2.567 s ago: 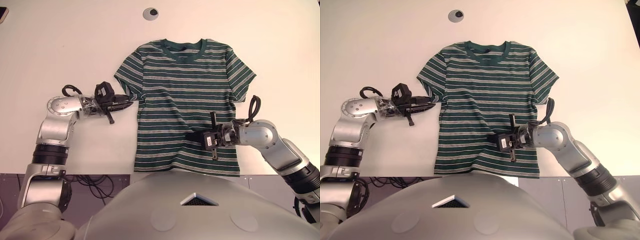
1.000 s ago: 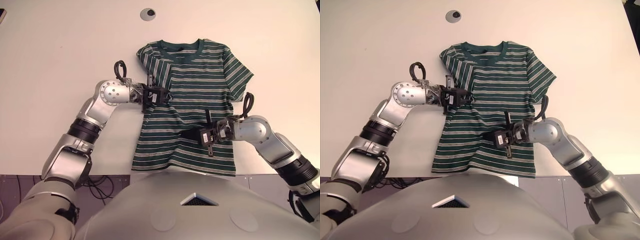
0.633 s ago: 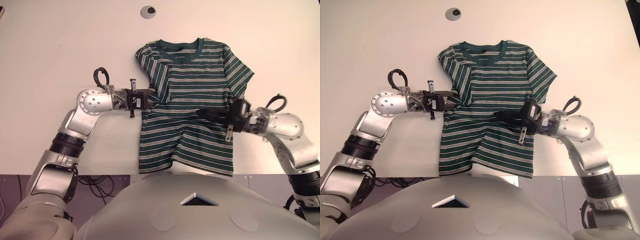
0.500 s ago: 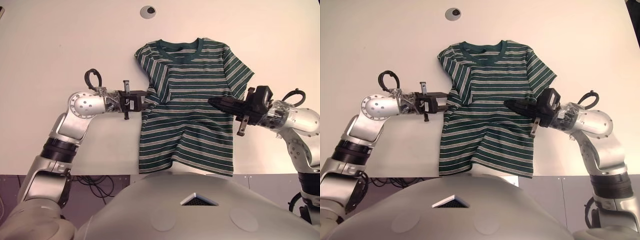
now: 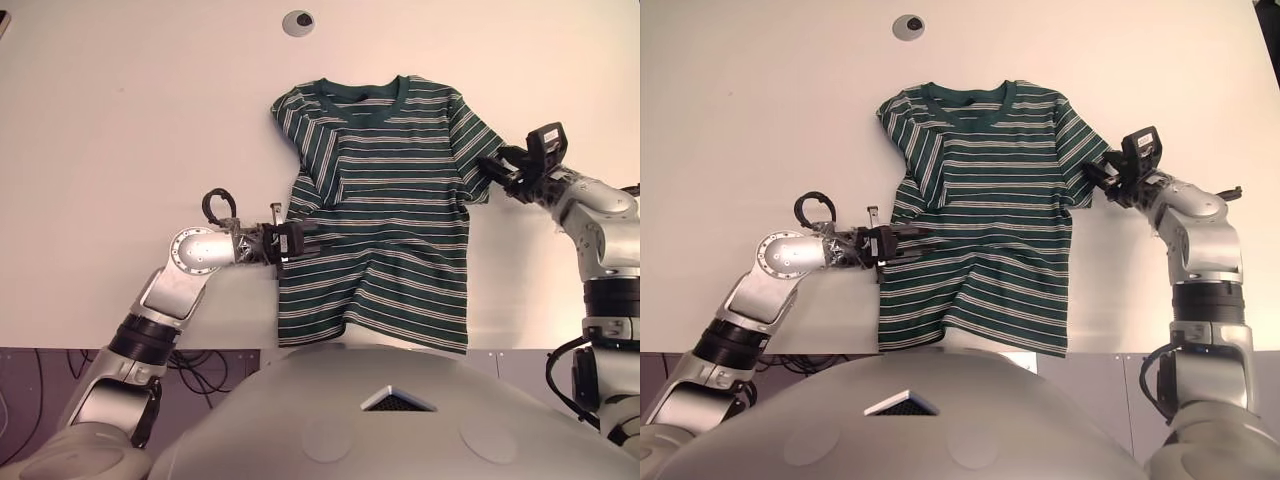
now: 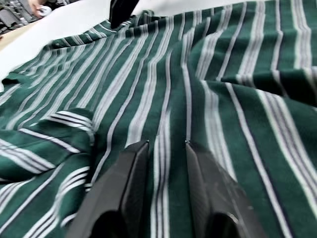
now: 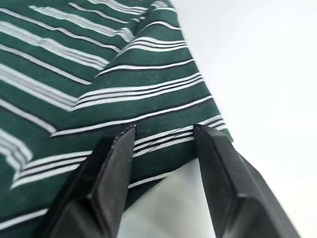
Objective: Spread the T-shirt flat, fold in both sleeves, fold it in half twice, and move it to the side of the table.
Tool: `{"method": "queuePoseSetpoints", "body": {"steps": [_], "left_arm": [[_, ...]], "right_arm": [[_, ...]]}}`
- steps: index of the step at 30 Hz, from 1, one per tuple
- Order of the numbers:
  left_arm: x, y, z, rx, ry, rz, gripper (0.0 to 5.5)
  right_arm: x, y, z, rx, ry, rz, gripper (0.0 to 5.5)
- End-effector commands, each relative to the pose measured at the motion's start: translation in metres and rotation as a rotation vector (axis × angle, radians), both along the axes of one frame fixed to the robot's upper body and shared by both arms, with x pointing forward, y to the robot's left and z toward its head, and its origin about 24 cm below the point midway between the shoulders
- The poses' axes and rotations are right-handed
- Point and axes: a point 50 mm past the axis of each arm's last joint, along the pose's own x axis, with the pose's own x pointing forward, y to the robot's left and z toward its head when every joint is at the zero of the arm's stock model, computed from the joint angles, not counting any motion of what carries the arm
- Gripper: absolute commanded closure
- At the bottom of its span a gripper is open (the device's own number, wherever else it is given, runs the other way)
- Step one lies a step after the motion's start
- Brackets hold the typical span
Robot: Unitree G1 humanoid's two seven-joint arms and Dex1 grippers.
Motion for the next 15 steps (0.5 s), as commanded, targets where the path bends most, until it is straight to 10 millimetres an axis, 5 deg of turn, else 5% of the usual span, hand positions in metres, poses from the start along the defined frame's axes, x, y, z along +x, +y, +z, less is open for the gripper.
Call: {"method": "queuePoseSetpoints", "body": {"steps": [1,8,15], "left_arm": [[-0.018,0.005,-0.007,0.066,0.042,-0.094,4.37],[-0.029,0.026,-0.019,0.178,0.11,-0.122,5.47],[-0.024,0.028,-0.017,0.133,0.095,-0.053,5.47]], "right_arm": [[0.002,-0.009,-0.004,-0.061,0.033,-0.019,3.37],[0.013,-0.011,0.003,-0.02,-0.017,-0.066,3.37],[0.021,-0.009,0.017,0.063,-0.075,-0.074,3.37]]}}
